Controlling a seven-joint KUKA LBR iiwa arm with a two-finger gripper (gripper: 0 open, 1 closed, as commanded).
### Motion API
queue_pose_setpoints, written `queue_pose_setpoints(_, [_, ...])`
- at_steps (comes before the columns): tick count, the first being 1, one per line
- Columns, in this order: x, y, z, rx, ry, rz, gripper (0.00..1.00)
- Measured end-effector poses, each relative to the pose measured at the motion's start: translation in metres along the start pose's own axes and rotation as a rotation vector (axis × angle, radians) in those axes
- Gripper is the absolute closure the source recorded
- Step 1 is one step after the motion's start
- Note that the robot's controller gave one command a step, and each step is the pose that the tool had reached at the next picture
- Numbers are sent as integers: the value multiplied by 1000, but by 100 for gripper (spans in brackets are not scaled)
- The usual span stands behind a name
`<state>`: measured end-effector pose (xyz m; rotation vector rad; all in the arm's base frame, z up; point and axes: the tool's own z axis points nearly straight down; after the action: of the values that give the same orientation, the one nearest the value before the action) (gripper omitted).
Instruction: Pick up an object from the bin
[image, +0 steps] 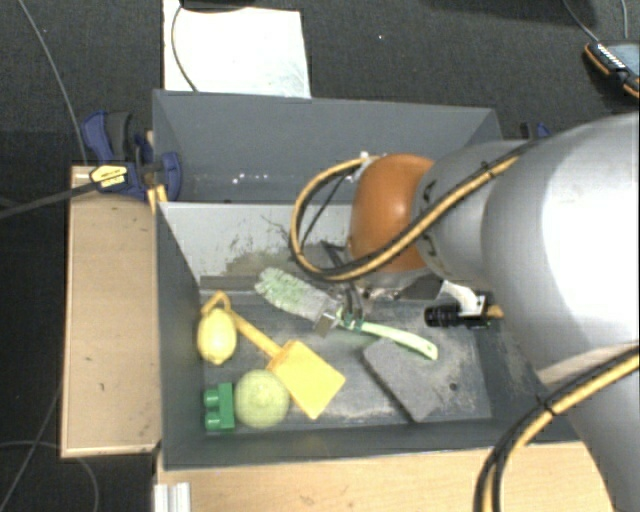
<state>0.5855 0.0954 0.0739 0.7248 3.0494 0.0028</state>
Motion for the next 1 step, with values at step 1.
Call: queue_pose_setpoints(1, [-1,0,-4,-2,-3,-1,100])
